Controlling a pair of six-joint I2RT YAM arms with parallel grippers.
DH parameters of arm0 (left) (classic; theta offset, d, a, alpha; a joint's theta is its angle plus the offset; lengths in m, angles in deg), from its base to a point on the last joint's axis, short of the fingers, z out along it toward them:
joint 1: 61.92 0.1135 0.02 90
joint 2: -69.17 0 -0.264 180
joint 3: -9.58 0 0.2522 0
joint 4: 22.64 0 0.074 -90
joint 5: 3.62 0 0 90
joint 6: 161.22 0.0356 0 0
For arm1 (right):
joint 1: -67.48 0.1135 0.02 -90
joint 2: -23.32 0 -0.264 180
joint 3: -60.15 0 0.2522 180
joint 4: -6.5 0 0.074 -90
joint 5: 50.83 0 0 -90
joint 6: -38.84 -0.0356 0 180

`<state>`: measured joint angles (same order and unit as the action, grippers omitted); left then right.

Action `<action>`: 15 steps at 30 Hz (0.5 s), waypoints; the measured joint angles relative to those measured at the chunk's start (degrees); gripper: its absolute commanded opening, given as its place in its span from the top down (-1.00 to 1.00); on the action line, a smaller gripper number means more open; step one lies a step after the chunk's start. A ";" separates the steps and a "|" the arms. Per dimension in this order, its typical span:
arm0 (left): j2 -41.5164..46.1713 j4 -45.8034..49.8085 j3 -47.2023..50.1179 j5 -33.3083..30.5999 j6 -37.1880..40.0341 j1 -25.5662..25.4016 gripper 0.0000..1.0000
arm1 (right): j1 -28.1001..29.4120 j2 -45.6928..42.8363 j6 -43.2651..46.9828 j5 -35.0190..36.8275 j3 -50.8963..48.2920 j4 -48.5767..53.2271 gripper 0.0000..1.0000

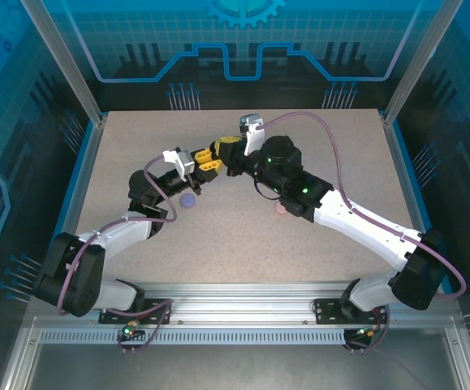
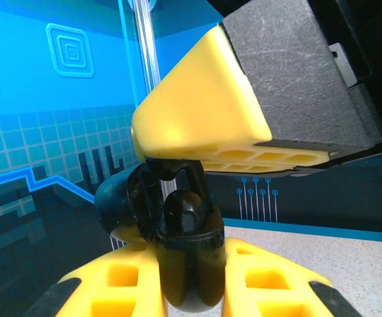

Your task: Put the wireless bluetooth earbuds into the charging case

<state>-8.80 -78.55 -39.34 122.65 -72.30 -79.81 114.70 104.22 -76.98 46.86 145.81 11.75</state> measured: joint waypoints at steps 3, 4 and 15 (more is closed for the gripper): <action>0.09 0.26 0.00 0.00 0.00 0.04 1.00 | 0.02 0.00 0.02 0.17 0.02 0.11 0.81; 0.11 0.39 0.00 0.00 0.00 0.04 1.00 | 0.04 0.00 0.02 0.24 0.02 0.17 0.81; 0.48 3.43 0.00 0.04 0.07 0.02 1.00 | 0.61 0.00 1.99 2.45 -1.46 -0.09 0.79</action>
<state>-8.32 -75.12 -39.34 122.70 -72.24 -79.79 115.32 104.22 -74.99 49.30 144.35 11.66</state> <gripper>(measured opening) 0.213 0.105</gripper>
